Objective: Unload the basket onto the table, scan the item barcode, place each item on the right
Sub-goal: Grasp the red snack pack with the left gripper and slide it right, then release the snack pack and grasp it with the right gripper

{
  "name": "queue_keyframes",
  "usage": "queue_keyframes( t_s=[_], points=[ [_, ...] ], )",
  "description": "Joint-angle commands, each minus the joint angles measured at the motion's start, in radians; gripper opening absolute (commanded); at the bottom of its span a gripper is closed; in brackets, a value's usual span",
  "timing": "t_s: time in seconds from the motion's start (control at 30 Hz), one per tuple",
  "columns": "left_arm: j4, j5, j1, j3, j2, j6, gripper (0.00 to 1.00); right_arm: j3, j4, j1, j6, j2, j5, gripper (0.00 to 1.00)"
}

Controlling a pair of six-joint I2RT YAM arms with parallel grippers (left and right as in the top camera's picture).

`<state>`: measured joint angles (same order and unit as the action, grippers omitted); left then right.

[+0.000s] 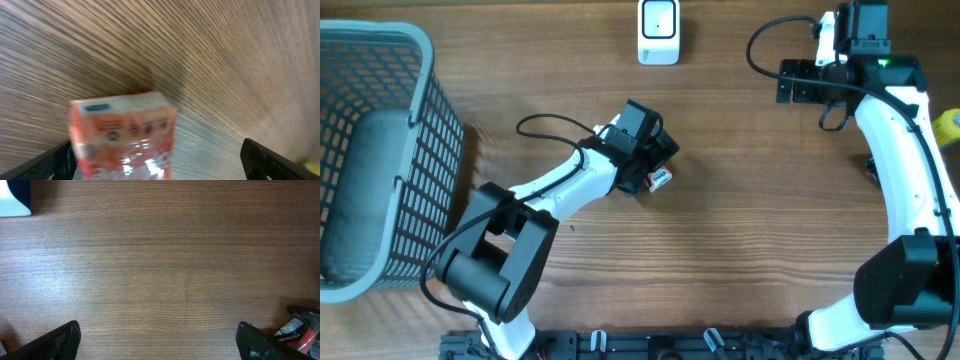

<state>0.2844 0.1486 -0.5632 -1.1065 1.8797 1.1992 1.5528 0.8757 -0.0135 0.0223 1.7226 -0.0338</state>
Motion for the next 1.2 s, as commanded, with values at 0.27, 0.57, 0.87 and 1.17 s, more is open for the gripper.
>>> queue_keyframes(
  t_s=[0.27,0.57,0.87,1.17],
  points=[
    [0.077,-0.138,-0.011,0.012,-0.299,-0.195,1.0,-0.003,0.015,-0.001,0.06,0.006,0.013,1.0],
    [0.143,-0.303,0.005,0.012,-0.732,-0.922,1.0,-0.003,0.237,0.01,0.274,0.006,0.286,1.0],
    [0.169,-0.334,0.194,0.012,-1.025,-1.035,1.0,-0.065,0.417,0.148,1.071,0.006,0.543,1.0],
    [0.309,-0.333,0.339,0.013,-1.088,-0.978,1.0,-0.106,0.092,0.555,1.747,0.05,0.316,1.0]
  ],
)
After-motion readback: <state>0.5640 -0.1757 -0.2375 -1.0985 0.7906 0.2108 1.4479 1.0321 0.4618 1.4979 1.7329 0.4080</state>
